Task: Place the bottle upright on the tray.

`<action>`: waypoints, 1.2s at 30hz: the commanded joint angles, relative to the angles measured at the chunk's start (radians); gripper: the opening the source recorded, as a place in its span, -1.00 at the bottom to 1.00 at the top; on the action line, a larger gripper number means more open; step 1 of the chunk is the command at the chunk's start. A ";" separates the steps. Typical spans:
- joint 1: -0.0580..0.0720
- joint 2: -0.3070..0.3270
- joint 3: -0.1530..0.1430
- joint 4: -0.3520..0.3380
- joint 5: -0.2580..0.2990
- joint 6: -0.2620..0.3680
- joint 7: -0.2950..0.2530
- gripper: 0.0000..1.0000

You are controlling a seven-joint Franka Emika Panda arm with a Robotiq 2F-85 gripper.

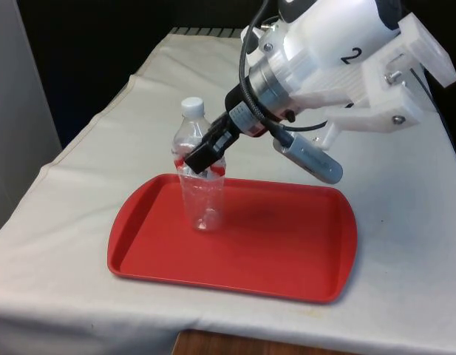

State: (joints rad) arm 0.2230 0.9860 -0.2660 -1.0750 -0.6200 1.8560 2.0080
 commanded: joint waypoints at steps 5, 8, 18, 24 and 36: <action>0.000 0.003 0.002 0.001 0.000 0.000 0.000 -0.73; 0.000 0.007 0.004 0.009 0.003 -0.001 0.000 -0.73; 0.001 0.010 0.005 0.017 -0.010 -0.008 -0.004 -0.73; 0.000 0.018 0.005 0.025 -0.010 -0.004 0.000 -0.73; 0.005 0.043 0.007 0.051 -0.017 0.008 0.036 -0.73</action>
State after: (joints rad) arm 0.2280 1.0260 -0.2590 -1.0270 -0.6380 1.8540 2.0360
